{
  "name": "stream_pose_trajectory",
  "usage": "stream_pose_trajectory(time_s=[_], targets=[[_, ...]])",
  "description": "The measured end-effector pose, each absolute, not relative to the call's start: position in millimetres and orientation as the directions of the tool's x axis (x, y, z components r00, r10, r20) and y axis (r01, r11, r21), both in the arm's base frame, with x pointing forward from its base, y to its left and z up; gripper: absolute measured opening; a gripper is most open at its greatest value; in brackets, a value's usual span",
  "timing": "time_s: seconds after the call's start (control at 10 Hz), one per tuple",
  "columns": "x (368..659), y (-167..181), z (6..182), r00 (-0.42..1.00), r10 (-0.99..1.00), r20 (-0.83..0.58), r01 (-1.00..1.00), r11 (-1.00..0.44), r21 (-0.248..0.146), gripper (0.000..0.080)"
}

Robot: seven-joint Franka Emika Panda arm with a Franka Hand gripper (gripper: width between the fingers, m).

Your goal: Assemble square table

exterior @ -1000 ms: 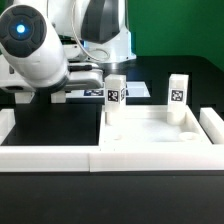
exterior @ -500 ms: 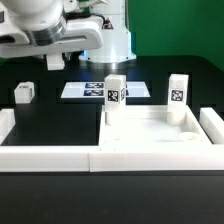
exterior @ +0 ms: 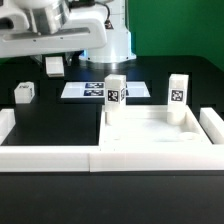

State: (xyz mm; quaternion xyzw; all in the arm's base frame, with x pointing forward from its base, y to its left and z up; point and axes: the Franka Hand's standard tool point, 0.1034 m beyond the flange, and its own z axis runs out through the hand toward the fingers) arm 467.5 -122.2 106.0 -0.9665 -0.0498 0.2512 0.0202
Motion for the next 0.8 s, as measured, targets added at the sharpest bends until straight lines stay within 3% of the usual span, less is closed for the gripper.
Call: stream_pose_trajectory(time_s=[0.2, 0.6, 0.8], targets=[[506.5, -119.8, 133.5, 0.932, 0.133, -0.337, 0.124, -0.991, -0.049, 0.029], [516.3, -122.3, 126.9, 0.987, 0.132, -0.089, 0.132, -0.991, 0.003, 0.029], [538.1, -85.7, 123.1, 0.994, 0.105, 0.002, 0.105, -0.994, 0.013, 0.029]])
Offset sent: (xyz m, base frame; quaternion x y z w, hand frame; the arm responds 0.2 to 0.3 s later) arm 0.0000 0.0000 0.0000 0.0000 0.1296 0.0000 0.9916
